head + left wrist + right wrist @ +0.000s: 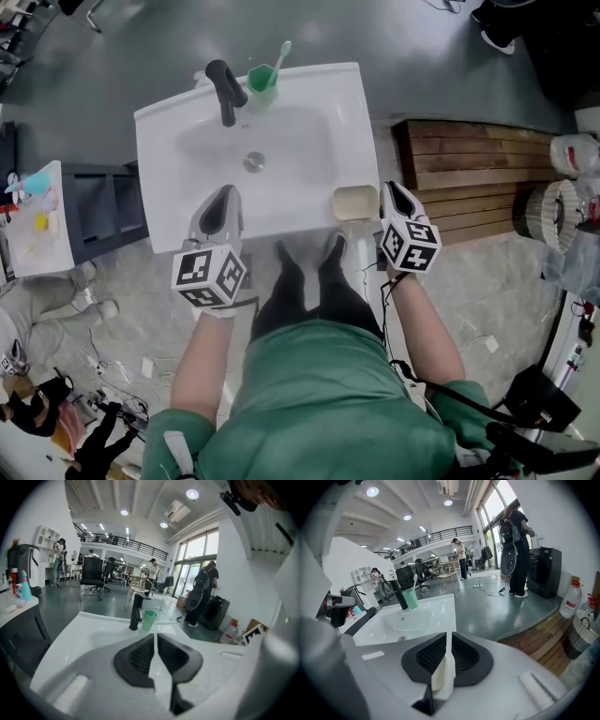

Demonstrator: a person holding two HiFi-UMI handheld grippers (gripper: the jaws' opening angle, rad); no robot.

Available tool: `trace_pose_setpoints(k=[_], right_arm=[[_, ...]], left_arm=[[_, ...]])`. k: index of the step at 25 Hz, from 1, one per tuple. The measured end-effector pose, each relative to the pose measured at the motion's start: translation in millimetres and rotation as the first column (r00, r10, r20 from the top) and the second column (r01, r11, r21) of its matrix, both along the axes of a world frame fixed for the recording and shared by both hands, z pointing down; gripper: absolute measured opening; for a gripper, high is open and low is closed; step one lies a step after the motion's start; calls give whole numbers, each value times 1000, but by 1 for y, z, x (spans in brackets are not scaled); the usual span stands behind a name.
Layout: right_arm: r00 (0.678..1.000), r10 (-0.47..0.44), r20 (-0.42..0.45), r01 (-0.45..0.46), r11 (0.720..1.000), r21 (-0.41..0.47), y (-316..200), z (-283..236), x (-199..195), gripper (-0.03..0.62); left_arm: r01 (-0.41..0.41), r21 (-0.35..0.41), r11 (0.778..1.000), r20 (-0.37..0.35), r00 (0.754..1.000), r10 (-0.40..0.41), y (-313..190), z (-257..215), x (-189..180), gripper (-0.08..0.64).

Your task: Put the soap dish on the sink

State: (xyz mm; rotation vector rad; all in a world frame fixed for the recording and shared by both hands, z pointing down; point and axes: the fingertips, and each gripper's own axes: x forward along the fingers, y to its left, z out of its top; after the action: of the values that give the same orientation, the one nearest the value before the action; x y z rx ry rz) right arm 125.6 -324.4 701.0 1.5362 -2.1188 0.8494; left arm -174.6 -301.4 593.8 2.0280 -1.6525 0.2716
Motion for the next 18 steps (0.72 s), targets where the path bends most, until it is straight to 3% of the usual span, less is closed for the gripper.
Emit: trace_pose_setpoints(k=[8, 18], right_arm=[[1000, -18, 9, 16, 988, 153, -23, -83, -1, 21], [999, -9, 52, -12, 925, 380, -56, -210, 15, 21]], left_arm=[[24, 96, 995, -10, 1000, -23, -9, -56, -3, 17], [43, 257, 965, 78, 995, -65, -34, -140, -21, 17]])
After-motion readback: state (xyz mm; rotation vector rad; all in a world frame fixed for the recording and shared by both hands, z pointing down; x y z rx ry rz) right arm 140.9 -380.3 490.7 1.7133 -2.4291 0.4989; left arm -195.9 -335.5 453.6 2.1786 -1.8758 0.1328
